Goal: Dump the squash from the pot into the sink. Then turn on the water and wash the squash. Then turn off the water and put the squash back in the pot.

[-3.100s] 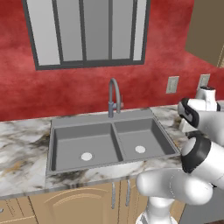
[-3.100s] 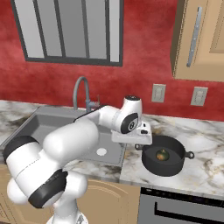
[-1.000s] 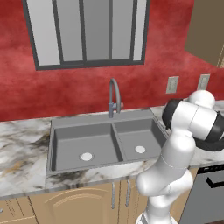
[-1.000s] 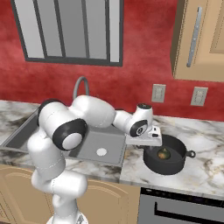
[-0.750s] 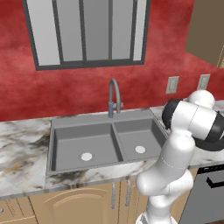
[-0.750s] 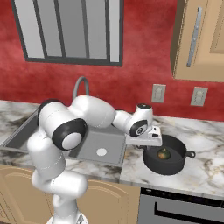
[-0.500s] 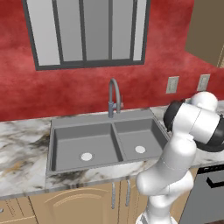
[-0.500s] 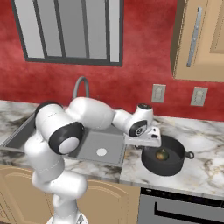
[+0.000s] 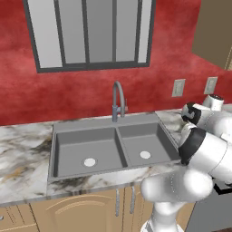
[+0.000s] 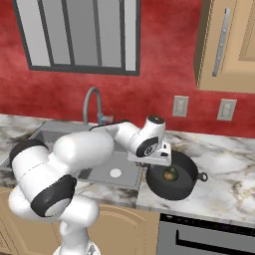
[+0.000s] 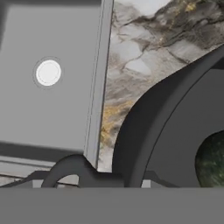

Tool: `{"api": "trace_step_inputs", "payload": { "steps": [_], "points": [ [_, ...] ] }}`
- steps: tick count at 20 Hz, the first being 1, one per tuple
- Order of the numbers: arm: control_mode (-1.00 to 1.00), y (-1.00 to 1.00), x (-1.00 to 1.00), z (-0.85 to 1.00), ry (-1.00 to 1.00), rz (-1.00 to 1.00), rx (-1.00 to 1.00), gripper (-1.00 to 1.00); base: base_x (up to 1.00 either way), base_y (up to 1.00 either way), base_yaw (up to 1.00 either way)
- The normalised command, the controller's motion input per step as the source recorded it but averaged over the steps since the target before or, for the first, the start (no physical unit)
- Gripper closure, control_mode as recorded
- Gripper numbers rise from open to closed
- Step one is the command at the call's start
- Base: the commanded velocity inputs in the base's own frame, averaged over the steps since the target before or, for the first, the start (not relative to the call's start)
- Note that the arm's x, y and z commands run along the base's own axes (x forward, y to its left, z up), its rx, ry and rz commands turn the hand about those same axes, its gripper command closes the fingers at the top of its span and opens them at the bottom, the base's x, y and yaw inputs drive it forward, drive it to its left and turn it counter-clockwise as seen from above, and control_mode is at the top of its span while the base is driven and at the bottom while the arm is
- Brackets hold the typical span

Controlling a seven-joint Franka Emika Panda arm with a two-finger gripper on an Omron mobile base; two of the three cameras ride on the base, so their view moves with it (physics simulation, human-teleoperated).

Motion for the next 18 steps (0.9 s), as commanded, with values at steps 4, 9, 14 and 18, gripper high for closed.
{"api": "trace_step_inputs", "payload": {
  "steps": [4, 9, 14, 18],
  "points": [
    [-1.00, 0.76, -0.33, 0.60, -0.12, 0.00, 0.00, 1.00, 0.00, 0.00, 0.00],
    [-1.00, 0.76, -0.26, 0.64, -0.05, 0.00, 0.00, 1.00, 0.00, 0.00, 0.00],
    [-1.00, 0.65, -0.13, 0.59, 0.00, 0.00, 0.00, 1.00, 0.00, 0.00, 0.00],
    [-1.00, 0.42, 0.06, 0.68, 0.00, 0.00, 0.00, 1.00, 0.00, 0.00, 0.00]
  ]
}}
